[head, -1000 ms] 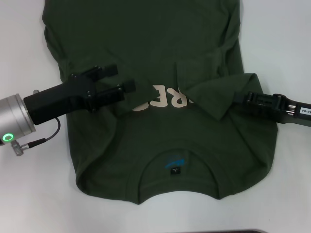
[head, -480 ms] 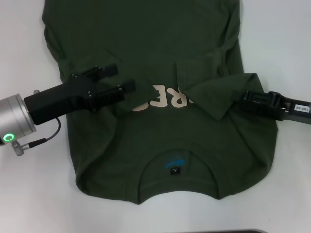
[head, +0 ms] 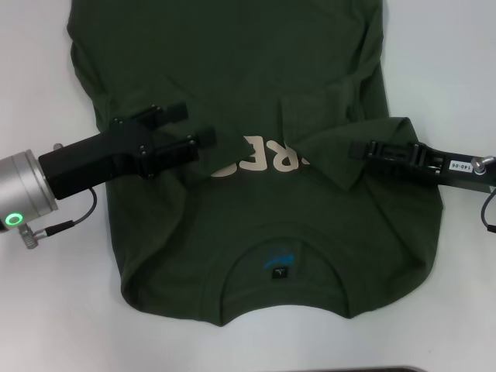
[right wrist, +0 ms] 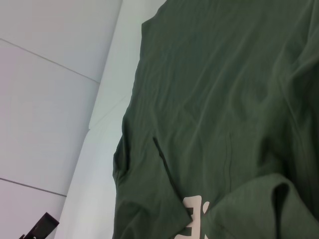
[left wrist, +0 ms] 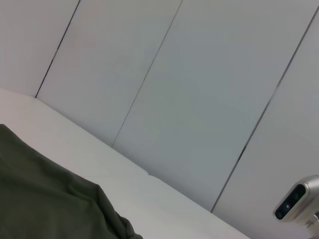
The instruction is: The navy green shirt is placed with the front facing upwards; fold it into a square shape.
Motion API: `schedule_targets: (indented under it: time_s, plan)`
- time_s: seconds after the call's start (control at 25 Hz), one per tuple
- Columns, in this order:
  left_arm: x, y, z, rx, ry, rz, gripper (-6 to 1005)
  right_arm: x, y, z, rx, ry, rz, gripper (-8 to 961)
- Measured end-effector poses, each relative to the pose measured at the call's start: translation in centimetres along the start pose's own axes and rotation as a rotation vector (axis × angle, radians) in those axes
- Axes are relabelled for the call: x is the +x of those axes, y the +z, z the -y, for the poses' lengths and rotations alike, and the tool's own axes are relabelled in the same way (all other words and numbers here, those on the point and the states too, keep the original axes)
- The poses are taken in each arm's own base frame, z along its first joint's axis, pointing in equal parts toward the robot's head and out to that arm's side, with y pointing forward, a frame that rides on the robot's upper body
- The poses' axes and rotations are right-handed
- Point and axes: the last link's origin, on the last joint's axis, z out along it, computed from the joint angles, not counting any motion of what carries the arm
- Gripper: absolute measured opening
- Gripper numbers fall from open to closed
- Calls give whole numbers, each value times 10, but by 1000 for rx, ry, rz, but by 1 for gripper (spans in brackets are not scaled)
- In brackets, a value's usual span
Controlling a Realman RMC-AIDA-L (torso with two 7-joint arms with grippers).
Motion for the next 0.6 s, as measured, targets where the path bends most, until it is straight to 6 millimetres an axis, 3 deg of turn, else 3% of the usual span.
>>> schedule_targets:
  time_s: [0.12,0.6]
  plan:
    - [0,0,0,1,0,0,842,0,1,0,-1,1,-2,701]
    - [-1,-1,0,5,-2,0,842,0,0,4,16,21,9,413]
